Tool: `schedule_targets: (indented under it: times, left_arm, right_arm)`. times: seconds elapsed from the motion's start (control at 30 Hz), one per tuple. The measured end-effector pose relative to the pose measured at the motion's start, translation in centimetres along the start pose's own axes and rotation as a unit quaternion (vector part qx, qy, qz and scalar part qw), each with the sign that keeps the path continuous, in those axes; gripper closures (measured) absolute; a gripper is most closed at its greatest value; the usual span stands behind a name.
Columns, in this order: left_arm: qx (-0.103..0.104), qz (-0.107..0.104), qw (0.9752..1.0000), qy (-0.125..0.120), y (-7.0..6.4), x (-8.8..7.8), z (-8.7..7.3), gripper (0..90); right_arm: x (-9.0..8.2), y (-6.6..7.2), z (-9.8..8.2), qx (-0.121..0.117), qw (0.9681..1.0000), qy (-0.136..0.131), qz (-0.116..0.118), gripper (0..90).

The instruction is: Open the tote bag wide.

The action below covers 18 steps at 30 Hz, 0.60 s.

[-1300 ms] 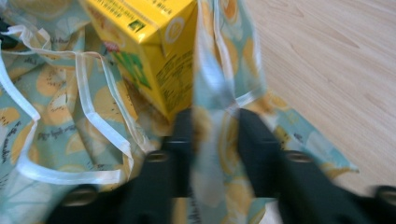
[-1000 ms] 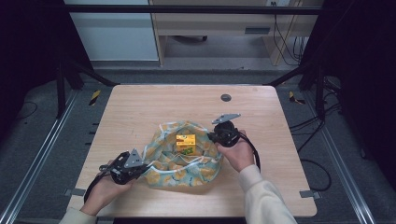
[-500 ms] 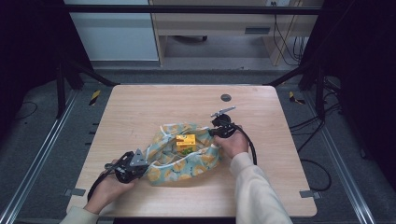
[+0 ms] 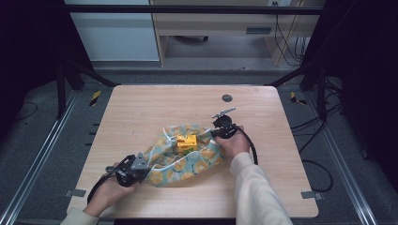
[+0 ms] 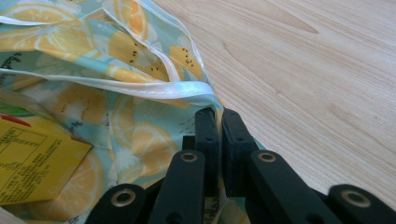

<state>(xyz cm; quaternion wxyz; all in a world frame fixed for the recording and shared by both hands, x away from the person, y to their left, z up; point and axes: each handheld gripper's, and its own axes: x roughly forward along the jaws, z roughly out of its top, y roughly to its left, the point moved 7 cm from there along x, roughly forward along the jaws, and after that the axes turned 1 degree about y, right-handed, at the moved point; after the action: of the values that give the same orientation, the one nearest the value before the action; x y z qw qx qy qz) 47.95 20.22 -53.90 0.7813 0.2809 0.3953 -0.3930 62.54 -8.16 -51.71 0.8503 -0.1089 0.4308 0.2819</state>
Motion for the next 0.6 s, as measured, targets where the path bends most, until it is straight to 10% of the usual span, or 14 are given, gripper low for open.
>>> schedule_targets:
  times: [0.4, 0.6]
  left_arm:
    - [0.0, 0.004, 1.0, -0.004, -0.2, -0.2, -0.2, 87.8]
    - [-0.006, 0.033, 0.9987, -0.038, 0.3, -1.1, 0.3, 75.3]
  right_arm:
    - [0.4, -0.2, 0.1, 0.004, 1.0, -0.003, -0.007, 81.0]
    - [-2.2, 0.0, 1.4, -0.01, 0.9982, -0.055, -0.02, 56.4]
